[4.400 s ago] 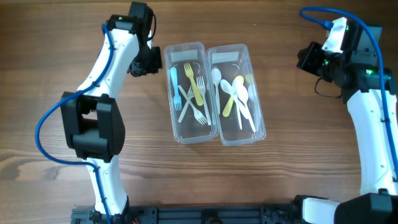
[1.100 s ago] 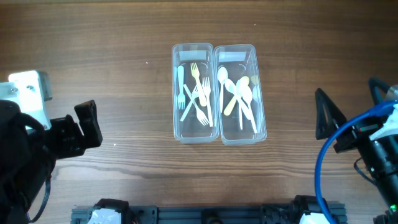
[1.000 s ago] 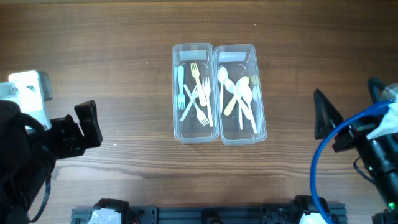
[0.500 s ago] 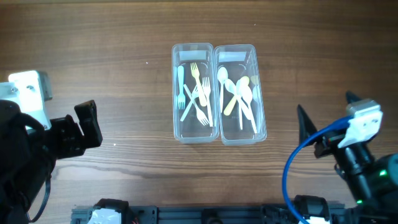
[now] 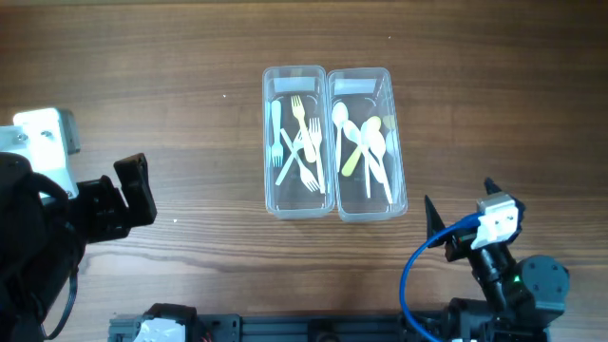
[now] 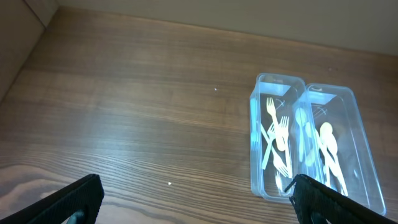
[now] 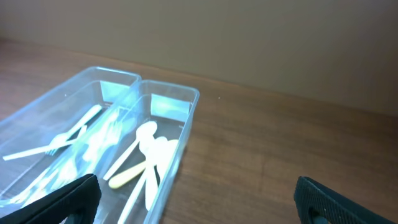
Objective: Pack container
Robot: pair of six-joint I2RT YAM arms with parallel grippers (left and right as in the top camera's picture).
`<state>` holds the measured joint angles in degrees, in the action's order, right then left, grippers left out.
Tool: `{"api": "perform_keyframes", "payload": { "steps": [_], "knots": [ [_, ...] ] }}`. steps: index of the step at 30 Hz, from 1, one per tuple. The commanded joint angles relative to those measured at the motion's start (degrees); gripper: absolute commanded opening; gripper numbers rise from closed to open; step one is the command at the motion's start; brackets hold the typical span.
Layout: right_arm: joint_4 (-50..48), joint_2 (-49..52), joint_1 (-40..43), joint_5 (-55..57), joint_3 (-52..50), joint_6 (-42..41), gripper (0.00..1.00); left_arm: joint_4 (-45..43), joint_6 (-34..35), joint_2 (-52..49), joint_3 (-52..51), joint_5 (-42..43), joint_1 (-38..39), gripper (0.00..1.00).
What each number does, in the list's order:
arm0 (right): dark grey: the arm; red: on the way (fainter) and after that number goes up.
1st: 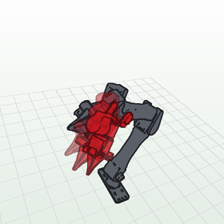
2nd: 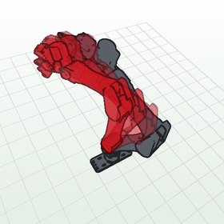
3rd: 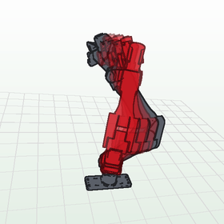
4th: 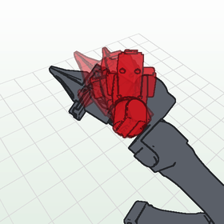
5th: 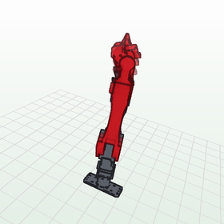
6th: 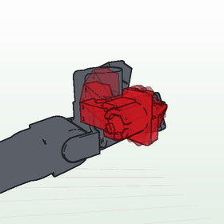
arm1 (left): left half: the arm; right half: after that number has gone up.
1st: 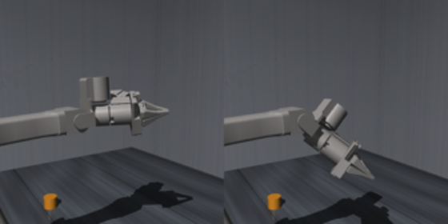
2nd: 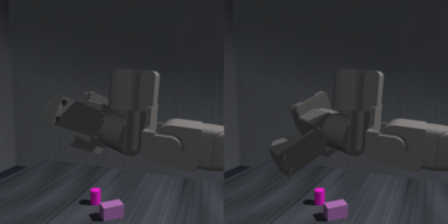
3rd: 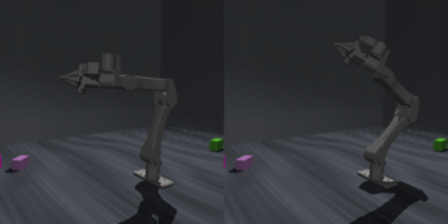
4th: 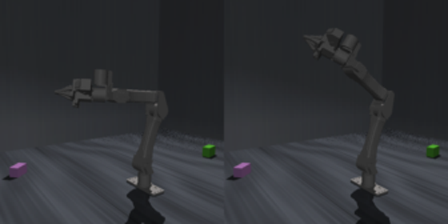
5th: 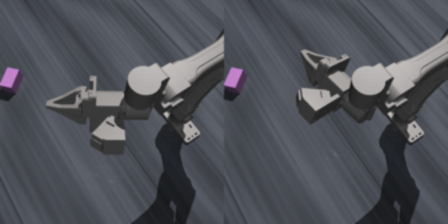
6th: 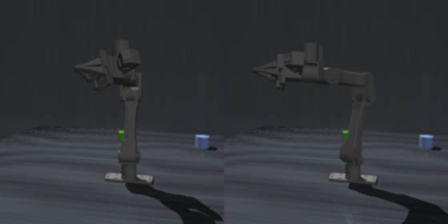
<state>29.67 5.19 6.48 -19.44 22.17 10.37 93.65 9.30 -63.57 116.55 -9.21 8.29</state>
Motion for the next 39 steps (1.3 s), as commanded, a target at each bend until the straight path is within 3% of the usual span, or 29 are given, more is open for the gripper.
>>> {"api": "perform_keyframes", "payload": {
  "steps": [1, 16, 39],
  "knots": [
    [-1.88, -2.75, 0.24, 0.15, -2.97, 0.11, 1.0, -0.09, 0.13, -0.13, -0.28, -0.74, 0.11, 1.0],
    [-6.97, -4.98, 0.24, -0.09, -11.85, -0.07, 1.0, -0.09, 0.13, -0.13, -0.28, -0.74, 0.11, 1.0],
    [-8.61, -4.98, 0.24, -0.02, -14.82, 0.02, 1.0, -0.09, 0.13, -0.13, -0.28, -0.74, 0.11, 1.0]
  ]
}}
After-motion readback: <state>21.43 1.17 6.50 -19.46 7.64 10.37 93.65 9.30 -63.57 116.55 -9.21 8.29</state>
